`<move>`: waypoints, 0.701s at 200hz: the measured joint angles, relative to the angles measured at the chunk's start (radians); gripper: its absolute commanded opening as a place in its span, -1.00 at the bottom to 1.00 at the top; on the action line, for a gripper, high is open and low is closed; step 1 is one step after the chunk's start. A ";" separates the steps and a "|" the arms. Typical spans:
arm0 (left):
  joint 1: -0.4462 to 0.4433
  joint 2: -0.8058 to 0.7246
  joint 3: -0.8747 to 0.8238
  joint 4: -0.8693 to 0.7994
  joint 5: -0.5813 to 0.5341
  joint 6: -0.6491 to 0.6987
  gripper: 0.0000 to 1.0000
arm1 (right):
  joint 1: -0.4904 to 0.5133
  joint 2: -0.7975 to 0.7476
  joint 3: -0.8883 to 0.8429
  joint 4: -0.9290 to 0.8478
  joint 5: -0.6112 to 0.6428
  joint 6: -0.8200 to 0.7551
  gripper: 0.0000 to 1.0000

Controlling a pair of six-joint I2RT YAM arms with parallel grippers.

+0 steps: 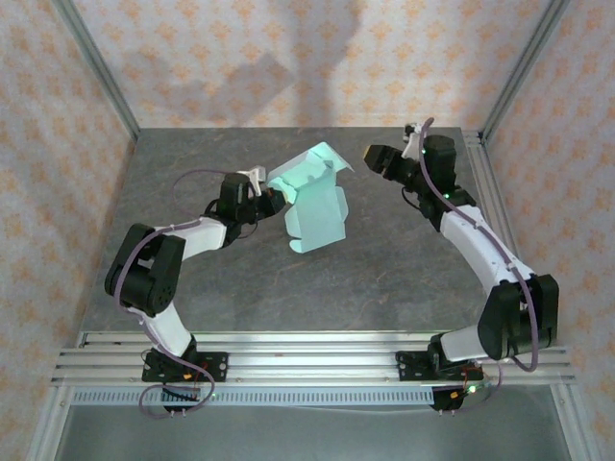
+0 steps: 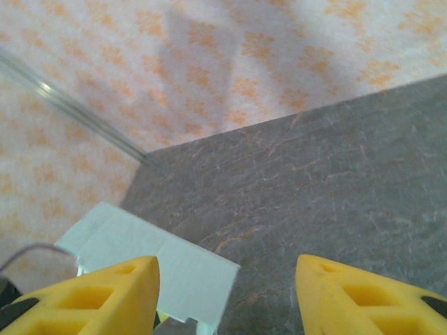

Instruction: Fold the paper box

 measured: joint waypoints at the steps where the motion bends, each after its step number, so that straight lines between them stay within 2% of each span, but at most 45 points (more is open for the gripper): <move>1: 0.000 -0.001 0.001 -0.003 0.002 0.000 -0.95 | 0.000 0.002 0.003 -0.002 -0.006 -0.008 0.03; 50: 0.017 -0.048 0.052 -0.169 0.122 0.058 -0.94 | 0.021 0.112 0.092 -0.090 -0.197 -0.227 -0.13; 76: 0.020 -0.068 0.054 -0.234 0.130 0.071 -0.95 | 0.058 0.170 0.160 -0.165 -0.273 -0.321 -0.25; 140: 0.031 -0.071 0.059 -0.304 0.140 0.071 -0.95 | 0.150 0.238 0.293 -0.332 -0.282 -0.480 -0.29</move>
